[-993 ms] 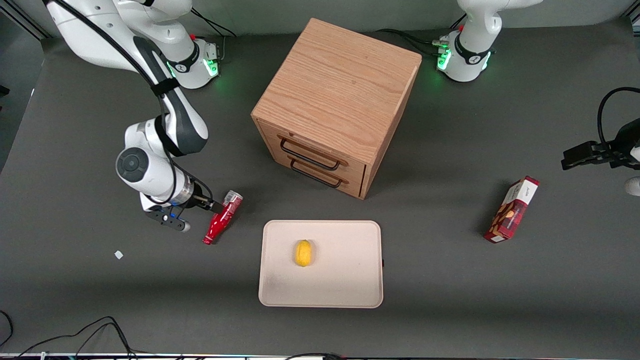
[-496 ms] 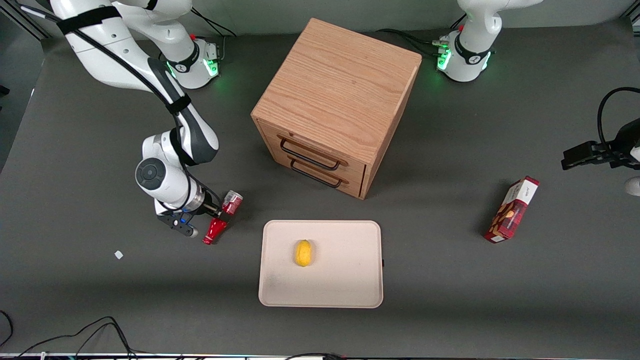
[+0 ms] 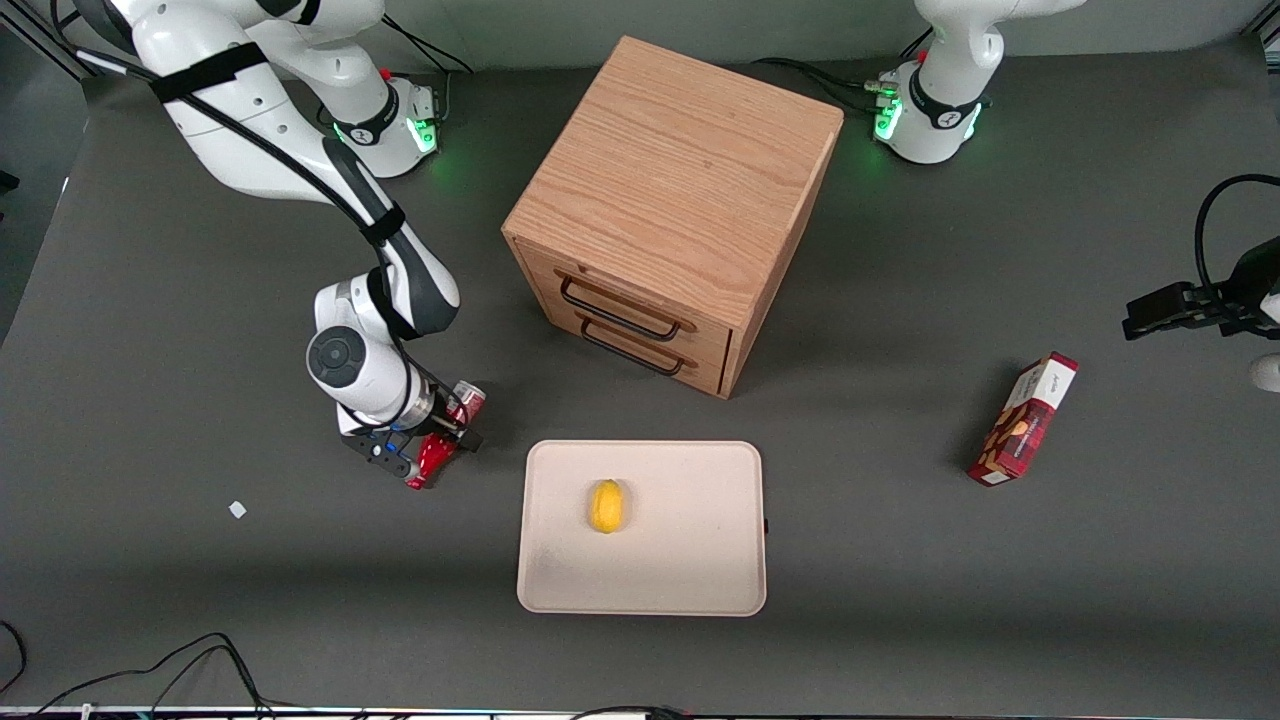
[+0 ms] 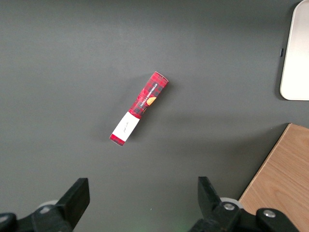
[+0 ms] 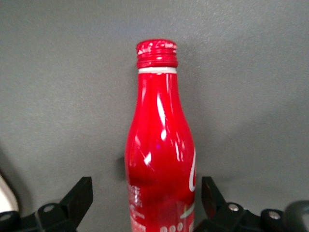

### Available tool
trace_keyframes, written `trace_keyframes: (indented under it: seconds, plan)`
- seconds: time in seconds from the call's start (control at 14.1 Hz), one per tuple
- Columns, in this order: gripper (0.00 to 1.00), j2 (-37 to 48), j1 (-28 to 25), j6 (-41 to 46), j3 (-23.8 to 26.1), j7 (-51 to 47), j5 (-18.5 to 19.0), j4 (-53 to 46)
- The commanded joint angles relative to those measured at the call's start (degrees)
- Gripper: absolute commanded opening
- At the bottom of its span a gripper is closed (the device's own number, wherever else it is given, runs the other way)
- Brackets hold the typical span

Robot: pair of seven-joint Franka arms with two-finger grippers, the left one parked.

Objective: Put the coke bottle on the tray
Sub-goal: 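Close the right gripper around the bottle's body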

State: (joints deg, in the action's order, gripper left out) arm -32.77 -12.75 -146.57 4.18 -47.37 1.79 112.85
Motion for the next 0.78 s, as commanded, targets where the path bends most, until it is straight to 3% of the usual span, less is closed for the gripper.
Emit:
trace_keyframes:
  seconds: [0.0, 0.57, 0.64, 0.71]
  plan:
    - [1.0, -1.59, -0.52, -0.74, -0.66, -1.93, 2.69, -1.31]
    - [0.99, -1.59, -0.52, -0.74, -0.66, -1.93, 2.78, -1.31]
    - [0.71, -1.59, -0.52, -0.74, -0.66, -1.93, 2.78, -1.31]
    - [0.01, -1.33, -0.52, -0.74, -0.66, -2.02, 2.78, -1.05]
